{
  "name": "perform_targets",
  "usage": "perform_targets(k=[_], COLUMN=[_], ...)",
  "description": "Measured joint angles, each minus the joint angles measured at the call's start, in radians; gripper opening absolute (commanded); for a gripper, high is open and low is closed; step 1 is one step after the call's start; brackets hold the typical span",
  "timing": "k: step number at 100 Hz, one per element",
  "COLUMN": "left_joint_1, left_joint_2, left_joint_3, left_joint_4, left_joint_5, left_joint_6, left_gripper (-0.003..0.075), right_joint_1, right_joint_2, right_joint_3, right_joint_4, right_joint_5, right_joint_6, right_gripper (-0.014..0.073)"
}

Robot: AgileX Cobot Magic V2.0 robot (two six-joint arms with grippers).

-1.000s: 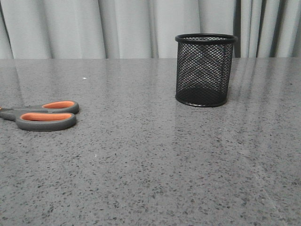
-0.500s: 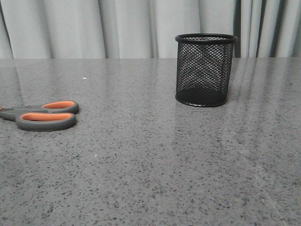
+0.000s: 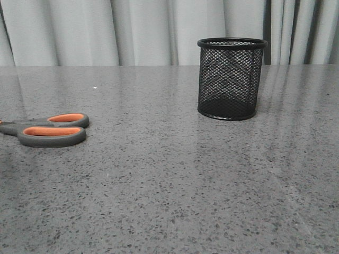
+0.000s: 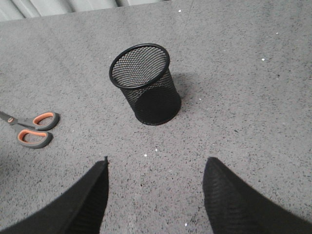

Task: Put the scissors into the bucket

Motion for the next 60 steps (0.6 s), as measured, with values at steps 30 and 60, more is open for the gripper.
perform_targets(k=[30, 60], left_joint_1=[-0.123, -0.205], left_joint_2=[0.228, 0.42], left_joint_3=[-0.175, -0.22], left_joint_4=[0.118, 0.238], left_joint_5=[0.105, 0.107], left_joint_6=[0.181, 0.558], left_gripper=[0.0345, 0.0347], right_joint_1=[0.006, 0.054], right_joint_2=[0.003, 0.003], right_joint_3=[-0.002, -0.002], right_joint_4=[0.0, -0.004], right_joint_5=[0.02, 0.043], right_joint_6=[-0.011, -0.015], right_gripper=[0.0385, 0.0385])
